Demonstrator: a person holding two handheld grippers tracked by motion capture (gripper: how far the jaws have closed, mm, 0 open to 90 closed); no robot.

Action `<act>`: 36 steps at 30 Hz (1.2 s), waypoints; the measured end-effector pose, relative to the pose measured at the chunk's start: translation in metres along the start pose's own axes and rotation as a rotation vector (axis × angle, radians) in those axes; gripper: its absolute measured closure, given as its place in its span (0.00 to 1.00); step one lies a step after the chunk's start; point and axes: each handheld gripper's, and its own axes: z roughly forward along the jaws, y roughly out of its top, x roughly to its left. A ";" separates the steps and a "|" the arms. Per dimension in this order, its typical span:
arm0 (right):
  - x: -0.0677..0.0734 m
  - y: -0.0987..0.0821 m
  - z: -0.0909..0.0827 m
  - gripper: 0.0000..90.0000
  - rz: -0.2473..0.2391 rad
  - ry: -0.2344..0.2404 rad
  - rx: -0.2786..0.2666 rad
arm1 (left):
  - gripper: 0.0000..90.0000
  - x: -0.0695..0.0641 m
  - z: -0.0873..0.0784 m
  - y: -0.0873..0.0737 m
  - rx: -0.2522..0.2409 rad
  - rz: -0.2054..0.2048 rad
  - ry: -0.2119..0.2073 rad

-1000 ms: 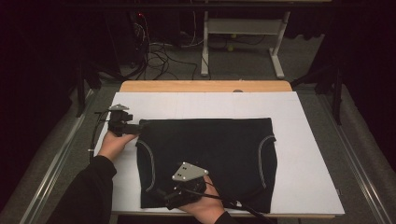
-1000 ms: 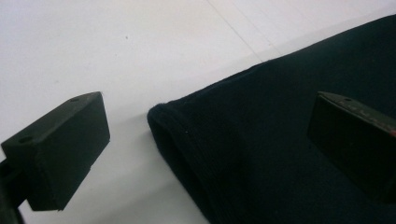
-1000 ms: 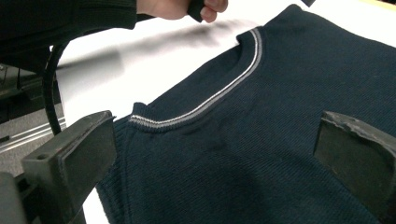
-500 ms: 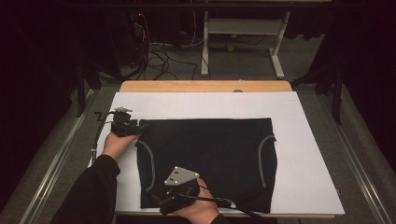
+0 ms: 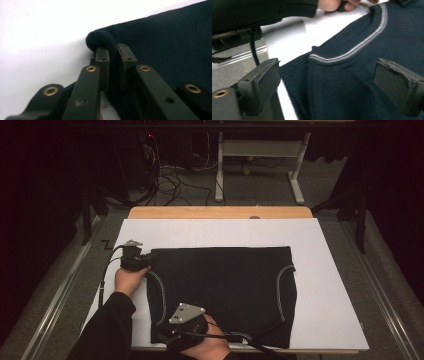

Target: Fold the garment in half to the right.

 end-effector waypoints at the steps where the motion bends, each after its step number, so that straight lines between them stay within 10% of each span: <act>1: 0.002 0.001 0.001 0.11 -0.004 0.004 0.007 | 0.87 0.000 -0.001 -0.001 -0.010 0.000 0.001; 16: 0.013 0.012 0.026 0.21 -0.026 0.056 0.132 | 0.88 0.000 -0.006 -0.005 -0.074 0.013 -0.024; 28: 0.025 0.021 0.049 0.18 -0.067 -0.030 0.201 | 0.88 -0.001 -0.006 -0.006 -0.077 0.019 -0.016; 36: 0.027 0.020 0.048 0.41 -0.098 -0.102 0.205 | 0.88 -0.001 -0.007 -0.006 -0.081 0.022 -0.015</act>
